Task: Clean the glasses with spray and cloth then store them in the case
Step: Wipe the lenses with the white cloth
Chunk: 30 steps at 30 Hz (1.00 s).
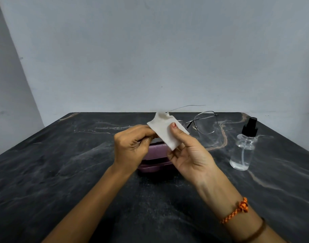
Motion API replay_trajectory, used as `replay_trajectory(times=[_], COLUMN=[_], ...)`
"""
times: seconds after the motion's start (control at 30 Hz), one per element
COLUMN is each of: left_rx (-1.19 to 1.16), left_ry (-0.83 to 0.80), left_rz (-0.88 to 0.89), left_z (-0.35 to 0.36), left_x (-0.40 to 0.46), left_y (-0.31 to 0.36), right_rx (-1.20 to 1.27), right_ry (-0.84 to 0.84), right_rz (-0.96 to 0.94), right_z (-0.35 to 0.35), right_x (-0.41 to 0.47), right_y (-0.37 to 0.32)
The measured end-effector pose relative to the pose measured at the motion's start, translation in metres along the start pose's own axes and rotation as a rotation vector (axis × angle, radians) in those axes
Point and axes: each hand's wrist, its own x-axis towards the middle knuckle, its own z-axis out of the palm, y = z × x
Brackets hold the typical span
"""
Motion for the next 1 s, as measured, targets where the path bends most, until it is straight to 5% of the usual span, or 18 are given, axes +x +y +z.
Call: replay_trajectory(times=[0.17, 0.37, 0.8, 1.0], left_rx=[0.026, -0.029, 0.001, -0.018], left_ry=[0.003, -0.022, 0.022, 0.032], left_rz=[0.014, -0.004, 0.011, -0.011], left_z=[0.0016, 0.0010, -0.0022, -0.0009], left_x=[-0.0012, 0.0002, 0.0016, 0.0012], left_y=[0.0015, 0.0043, 0.0016, 0.0006], right_rx=[0.063, 0.259, -0.158, 0.024], right_ry=[0.053, -0.075, -0.105, -0.063], right_rz=[0.020, -0.068, -0.154, -0.170], right_z=[0.0002, 0.0022, -0.0054, -0.0033], right_x=[0.0003, 0.0015, 0.0020, 0.0030], right_y=[-0.0070, -0.0081, -0.0101, -0.0064])
